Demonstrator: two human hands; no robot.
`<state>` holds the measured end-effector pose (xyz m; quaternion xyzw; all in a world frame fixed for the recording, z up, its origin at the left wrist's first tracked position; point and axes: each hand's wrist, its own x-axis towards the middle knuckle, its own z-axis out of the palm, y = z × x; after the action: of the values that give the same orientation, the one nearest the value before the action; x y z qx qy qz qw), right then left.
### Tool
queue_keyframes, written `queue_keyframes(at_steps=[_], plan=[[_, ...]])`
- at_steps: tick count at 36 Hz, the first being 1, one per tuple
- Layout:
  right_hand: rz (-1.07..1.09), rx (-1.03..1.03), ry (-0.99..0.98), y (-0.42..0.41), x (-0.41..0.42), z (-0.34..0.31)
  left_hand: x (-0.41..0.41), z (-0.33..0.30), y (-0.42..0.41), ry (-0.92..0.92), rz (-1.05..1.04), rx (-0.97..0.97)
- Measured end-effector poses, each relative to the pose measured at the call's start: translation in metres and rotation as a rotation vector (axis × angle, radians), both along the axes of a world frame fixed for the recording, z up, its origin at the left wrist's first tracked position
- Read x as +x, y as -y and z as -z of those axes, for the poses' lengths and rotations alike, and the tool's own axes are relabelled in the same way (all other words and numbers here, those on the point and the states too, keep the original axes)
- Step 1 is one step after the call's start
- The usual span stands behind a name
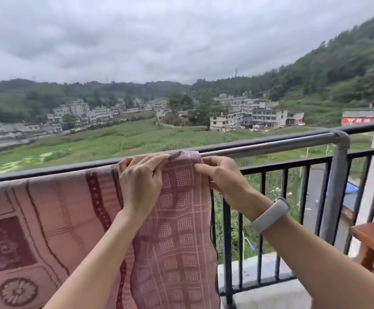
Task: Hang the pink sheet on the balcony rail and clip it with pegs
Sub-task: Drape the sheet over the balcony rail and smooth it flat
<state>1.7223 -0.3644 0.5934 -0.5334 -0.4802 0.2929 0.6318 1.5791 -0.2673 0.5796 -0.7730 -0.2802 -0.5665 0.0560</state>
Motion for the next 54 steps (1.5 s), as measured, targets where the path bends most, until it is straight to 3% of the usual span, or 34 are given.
queue_keyframes(at_steps=[4,7,14,17,21,23,27,33,37,44,54], plan=[[-0.278,-0.153,-0.250,0.014,0.013,-0.015,0.014,-0.003,0.008,0.053,0.008,-0.058],[-0.247,-0.033,-0.388,0.020,0.027,-0.022,0.027,-0.006,0.020,0.105,0.060,-0.094],[0.352,0.432,0.149,0.044,0.086,-0.040,0.090,-0.029,0.062,0.202,0.125,0.014],[0.509,0.537,0.258,0.057,0.127,-0.041,0.129,-0.032,0.081,0.103,0.128,0.081],[0.540,0.352,0.437,0.069,0.175,-0.005,0.176,-0.014,0.092,-0.225,0.095,-0.031],[0.493,0.269,0.522,0.079,0.189,0.021,0.185,-0.006,0.094,-0.271,0.074,-0.053],[0.362,0.260,0.324,0.096,0.195,0.038,0.184,-0.007,0.091,-0.205,0.035,-0.065],[0.179,0.008,0.105,0.076,0.193,0.019,0.187,-0.012,0.081,-0.203,0.021,-0.063],[0.285,0.070,-0.004,0.065,0.188,0.003,0.189,-0.007,0.079,-0.168,-0.007,-0.040],[0.655,0.221,0.445,0.058,0.205,-0.029,0.185,-0.013,0.078,-0.173,-0.071,0.055],[0.987,0.168,0.617,0.095,0.296,-0.026,0.233,-0.010,0.084,-0.233,-0.066,0.106]])
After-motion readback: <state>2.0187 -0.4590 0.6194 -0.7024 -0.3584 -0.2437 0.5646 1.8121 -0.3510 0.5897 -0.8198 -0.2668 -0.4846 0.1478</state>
